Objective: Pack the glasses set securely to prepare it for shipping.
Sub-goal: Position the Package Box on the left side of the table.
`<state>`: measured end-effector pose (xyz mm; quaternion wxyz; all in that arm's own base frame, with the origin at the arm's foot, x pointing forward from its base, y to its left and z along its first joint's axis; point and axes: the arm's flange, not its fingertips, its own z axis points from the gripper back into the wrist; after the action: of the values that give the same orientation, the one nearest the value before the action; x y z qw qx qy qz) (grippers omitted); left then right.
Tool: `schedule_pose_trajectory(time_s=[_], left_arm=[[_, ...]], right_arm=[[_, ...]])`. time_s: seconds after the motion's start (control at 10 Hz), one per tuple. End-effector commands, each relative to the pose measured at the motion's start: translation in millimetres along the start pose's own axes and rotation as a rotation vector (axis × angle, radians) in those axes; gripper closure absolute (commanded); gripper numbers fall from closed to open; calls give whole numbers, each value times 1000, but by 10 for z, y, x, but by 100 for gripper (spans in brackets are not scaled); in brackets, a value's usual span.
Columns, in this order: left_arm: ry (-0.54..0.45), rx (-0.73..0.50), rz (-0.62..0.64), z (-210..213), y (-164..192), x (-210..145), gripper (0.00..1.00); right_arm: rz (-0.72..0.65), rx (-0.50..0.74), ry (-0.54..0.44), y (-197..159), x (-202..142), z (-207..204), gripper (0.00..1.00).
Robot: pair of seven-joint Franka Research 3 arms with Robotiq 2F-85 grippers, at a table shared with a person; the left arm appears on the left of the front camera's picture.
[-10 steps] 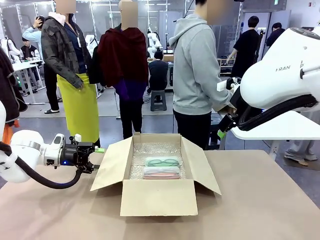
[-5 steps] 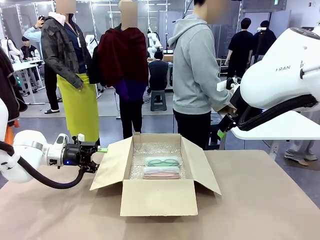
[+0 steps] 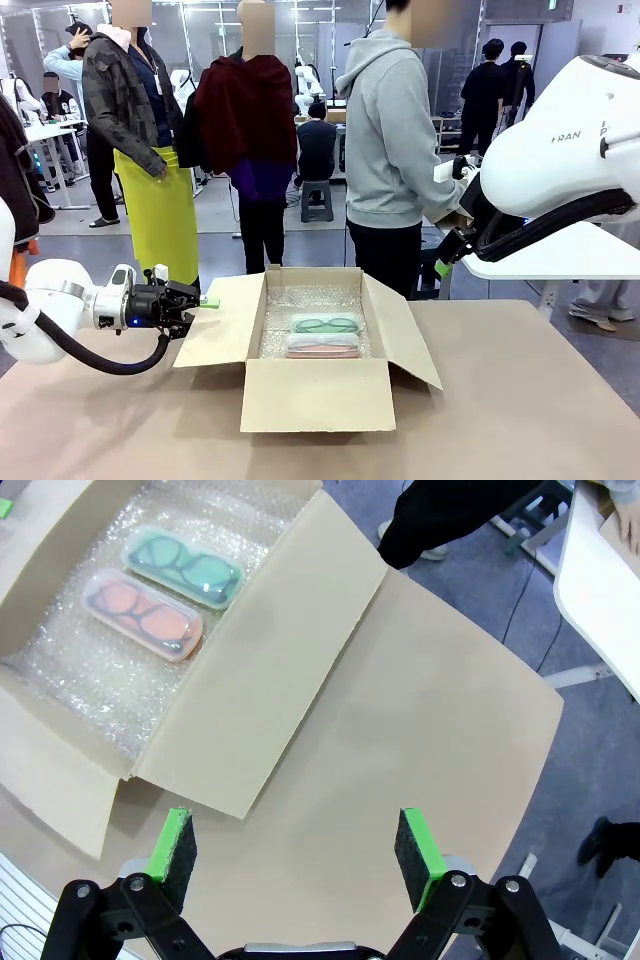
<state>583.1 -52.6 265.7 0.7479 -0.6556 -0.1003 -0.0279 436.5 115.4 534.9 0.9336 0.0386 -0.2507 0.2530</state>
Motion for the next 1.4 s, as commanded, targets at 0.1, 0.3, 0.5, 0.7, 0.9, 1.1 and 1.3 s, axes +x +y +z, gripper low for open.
schedule_pose_trajectory(time_s=[0.1, 0.3, 0.5, 0.7, 0.9, 1.1, 1.3], left_arm=[[-18, -47, -15, 38, -48, 6, 100], [-15, -50, -17, 33, -63, -1, 100], [0, -50, -6, 18, -50, -18, 100], [0, -13, -3, 12, -17, 3, 99], [0, -13, -3, 12, -17, 3, 99], [0, -13, -3, 12, -17, 3, 99], [0, -13, -2, 10, -15, 2, 97]], right_arm=[[0, -5, 10, 7, 21, 12, 0], [0, -5, 10, 7, 21, 12, 0], [0, -5, 10, 7, 21, 12, 0], [0, -5, 10, 7, 21, 12, 0], [0, -5, 10, 7, 21, 12, 0], [0, -5, 10, 7, 21, 12, 0], [0, -5, 10, 7, 21, 12, 0]])
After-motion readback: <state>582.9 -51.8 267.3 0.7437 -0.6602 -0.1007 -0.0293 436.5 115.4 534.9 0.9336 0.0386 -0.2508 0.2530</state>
